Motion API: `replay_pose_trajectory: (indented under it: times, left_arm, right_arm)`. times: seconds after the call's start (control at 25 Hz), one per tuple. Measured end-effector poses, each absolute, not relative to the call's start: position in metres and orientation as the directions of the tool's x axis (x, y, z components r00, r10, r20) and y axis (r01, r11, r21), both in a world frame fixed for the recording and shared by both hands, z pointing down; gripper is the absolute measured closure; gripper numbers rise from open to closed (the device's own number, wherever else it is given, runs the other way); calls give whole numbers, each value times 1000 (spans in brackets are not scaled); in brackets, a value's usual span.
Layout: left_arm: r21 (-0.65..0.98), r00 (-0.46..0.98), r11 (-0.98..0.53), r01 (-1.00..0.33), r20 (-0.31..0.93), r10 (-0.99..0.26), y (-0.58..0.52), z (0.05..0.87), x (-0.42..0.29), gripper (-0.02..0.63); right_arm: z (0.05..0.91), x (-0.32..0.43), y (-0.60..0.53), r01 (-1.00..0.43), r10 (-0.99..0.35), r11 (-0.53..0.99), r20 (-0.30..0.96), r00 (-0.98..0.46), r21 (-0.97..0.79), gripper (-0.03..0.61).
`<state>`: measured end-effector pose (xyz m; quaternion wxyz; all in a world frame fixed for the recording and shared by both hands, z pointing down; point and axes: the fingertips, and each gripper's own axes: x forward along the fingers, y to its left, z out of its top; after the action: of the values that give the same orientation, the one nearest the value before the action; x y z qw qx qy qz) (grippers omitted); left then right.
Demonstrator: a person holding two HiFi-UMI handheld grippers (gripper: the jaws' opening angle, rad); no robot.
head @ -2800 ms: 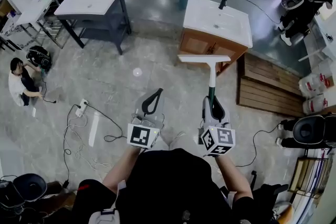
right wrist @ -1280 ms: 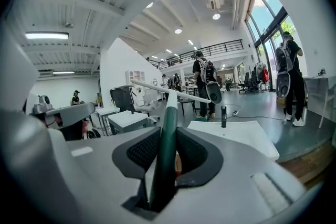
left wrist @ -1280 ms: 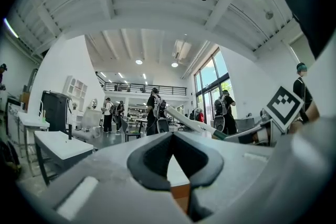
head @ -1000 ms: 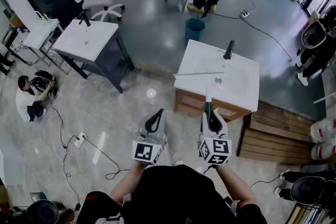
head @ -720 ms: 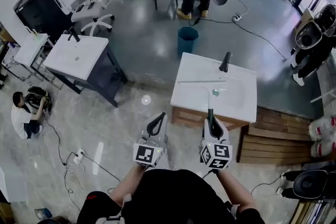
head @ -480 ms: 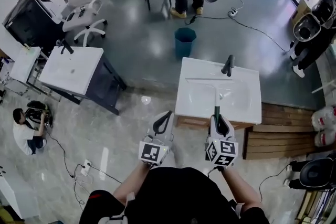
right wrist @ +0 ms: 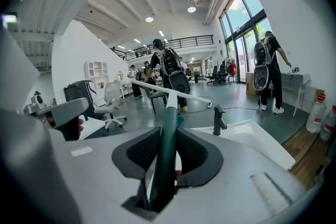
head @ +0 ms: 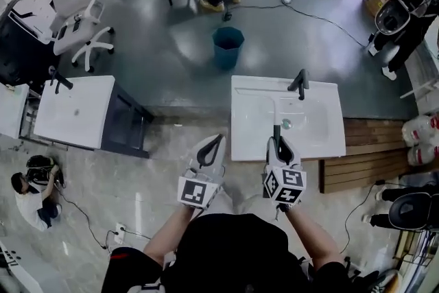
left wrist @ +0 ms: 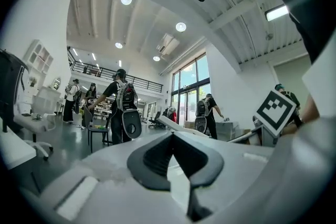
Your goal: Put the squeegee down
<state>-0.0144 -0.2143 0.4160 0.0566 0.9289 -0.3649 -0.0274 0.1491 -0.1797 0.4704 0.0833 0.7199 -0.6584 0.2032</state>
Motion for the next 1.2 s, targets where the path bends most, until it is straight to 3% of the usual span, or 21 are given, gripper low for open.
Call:
replay_pose_trajectory:
  times: [0.48, 1.2]
  left_arm:
    - [121, 763, -754, -646, 60, -644, -266, 445, 16, 612]
    - [151, 687, -671, -726, 118, -717, -324, 485, 43, 612]
  right_arm:
    - [554, 163, -256, -972, -834, -194, 544, 91, -134, 477]
    - [665, 196, -336, -968, -668, -235, 738, 93, -90, 477]
